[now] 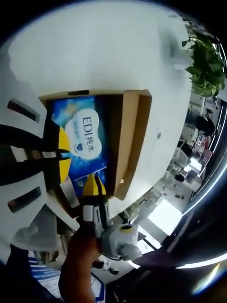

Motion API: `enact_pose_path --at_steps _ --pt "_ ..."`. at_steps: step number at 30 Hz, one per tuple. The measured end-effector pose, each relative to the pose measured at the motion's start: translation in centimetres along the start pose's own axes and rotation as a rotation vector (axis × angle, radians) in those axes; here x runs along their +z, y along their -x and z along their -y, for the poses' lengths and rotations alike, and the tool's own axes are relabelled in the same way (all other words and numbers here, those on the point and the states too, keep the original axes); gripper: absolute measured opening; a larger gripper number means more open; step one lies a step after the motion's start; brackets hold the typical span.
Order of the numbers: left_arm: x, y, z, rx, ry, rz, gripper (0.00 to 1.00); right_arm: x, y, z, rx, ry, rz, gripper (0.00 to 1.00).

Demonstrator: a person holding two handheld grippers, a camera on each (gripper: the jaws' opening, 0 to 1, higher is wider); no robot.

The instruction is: Operate the shoe box by opening the lid, removing the specified soft item, and placing it in the target area until the item is outside and the box remains undamaged.

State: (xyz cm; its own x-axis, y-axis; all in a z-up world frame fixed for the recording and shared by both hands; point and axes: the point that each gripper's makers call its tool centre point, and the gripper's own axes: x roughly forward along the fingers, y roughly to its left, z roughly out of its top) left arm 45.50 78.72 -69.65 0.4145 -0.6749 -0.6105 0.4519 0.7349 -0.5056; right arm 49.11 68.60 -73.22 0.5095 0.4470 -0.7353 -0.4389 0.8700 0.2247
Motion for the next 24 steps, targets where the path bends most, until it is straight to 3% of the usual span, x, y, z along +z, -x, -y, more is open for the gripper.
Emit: enact_pose_path --at_steps 14,24 --pt "-0.7 0.0 -0.4 0.001 0.006 -0.017 0.0 -0.6 -2.4 0.7 0.004 0.0 -0.043 0.11" --pt "-1.0 -0.5 -0.3 -0.001 0.018 -0.023 0.0 -0.8 -3.1 0.6 0.031 -0.063 -0.048 0.05"
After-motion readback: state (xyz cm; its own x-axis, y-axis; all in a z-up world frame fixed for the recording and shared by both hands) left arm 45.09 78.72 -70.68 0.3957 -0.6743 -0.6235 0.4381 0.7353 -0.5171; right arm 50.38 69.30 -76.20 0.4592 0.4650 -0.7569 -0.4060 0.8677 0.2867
